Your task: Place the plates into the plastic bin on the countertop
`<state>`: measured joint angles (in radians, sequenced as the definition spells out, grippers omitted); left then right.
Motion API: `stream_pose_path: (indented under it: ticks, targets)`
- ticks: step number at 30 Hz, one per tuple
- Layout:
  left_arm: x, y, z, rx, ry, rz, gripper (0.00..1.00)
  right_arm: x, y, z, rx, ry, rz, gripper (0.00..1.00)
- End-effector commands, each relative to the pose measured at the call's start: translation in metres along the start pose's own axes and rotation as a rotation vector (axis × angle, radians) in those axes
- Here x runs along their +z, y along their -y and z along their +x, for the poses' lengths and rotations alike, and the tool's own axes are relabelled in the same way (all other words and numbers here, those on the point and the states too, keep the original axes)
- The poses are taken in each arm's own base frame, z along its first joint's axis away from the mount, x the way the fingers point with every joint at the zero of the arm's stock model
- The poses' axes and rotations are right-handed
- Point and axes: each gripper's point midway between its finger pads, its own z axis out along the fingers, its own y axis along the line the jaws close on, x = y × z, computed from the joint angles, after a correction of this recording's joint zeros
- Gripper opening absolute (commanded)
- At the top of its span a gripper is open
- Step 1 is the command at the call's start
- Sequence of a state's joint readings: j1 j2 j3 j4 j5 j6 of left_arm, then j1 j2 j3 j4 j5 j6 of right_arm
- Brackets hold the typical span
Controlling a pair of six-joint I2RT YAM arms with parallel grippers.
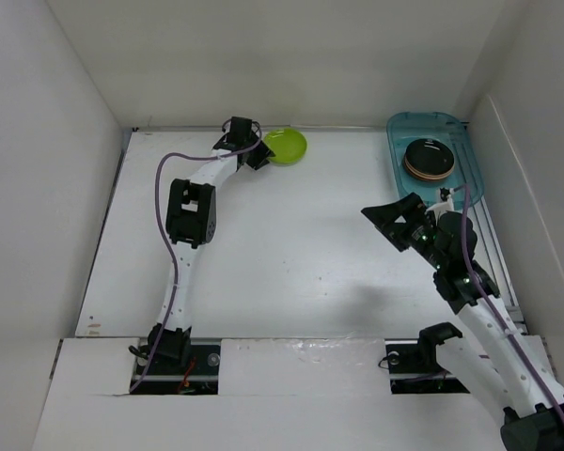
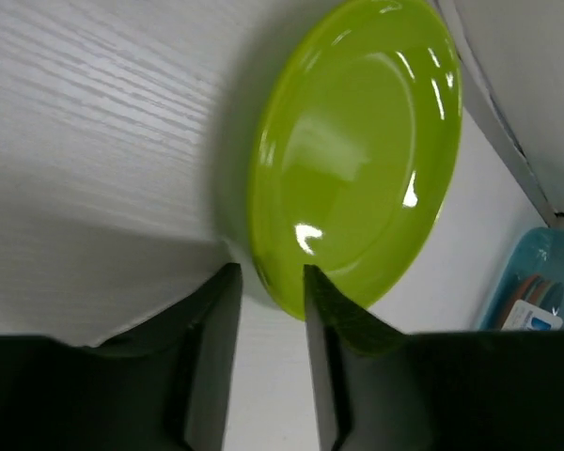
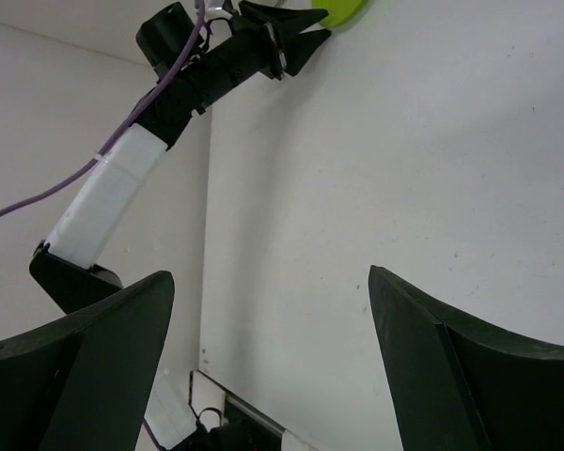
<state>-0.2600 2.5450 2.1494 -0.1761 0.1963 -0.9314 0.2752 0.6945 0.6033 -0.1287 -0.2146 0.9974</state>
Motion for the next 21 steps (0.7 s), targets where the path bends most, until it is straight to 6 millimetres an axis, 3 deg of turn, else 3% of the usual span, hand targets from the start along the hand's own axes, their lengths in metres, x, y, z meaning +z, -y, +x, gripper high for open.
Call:
stream_pose_path:
  ticks: [1, 4, 9, 11, 12, 15, 17, 18, 19, 20, 21]
  targets:
    - [-0.001, -0.012, -0.002, -0.018, -0.006, -0.058, 0.27, -0.006, -0.022, -0.008, -0.023, 0.010, -0.065, 0.90]
    - [0.006, -0.012, 0.003, -0.028, -0.027, -0.047, 0.03, -0.005, -0.021, -0.006, -0.021, -0.004, -0.063, 0.90]
    - [0.009, -0.013, 0.007, -0.029, -0.044, -0.036, 0.00, -0.006, -0.017, -0.004, -0.026, -0.008, -0.056, 0.90]
    - [0.003, -0.011, -0.001, -0.032, -0.027, -0.022, 0.00, -0.006, -0.015, -0.003, -0.024, -0.013, -0.048, 0.90]
    - [-0.006, 0.003, -0.009, -0.024, -0.004, 0.014, 0.00, -0.006, -0.015, -0.003, -0.024, -0.013, -0.048, 0.90]
    - [-0.022, 0.012, -0.013, 0.021, 0.019, 0.048, 0.00, -0.005, -0.011, -0.009, -0.033, 0.013, -0.032, 0.90]
    - [-0.065, 0.040, -0.024, 0.075, 0.061, 0.106, 0.00, 0.001, -0.003, -0.008, -0.039, 0.005, -0.003, 0.90]
    - [-0.058, 0.021, -0.013, 0.079, 0.035, 0.068, 0.00, 0.003, -0.002, -0.008, -0.038, 0.003, 0.000, 0.90]
    - [-0.091, 0.049, -0.023, 0.107, 0.075, 0.138, 0.00, 0.007, 0.000, -0.008, -0.060, 0.003, 0.000, 0.90]
    - [-0.096, 0.025, -0.007, 0.109, 0.049, 0.101, 0.00, 0.010, 0.000, -0.009, -0.059, 0.003, 0.001, 0.90]
    - [-0.108, 0.026, 0.002, 0.128, 0.049, 0.114, 0.00, 0.016, 0.000, -0.011, -0.073, 0.008, -0.007, 0.90]
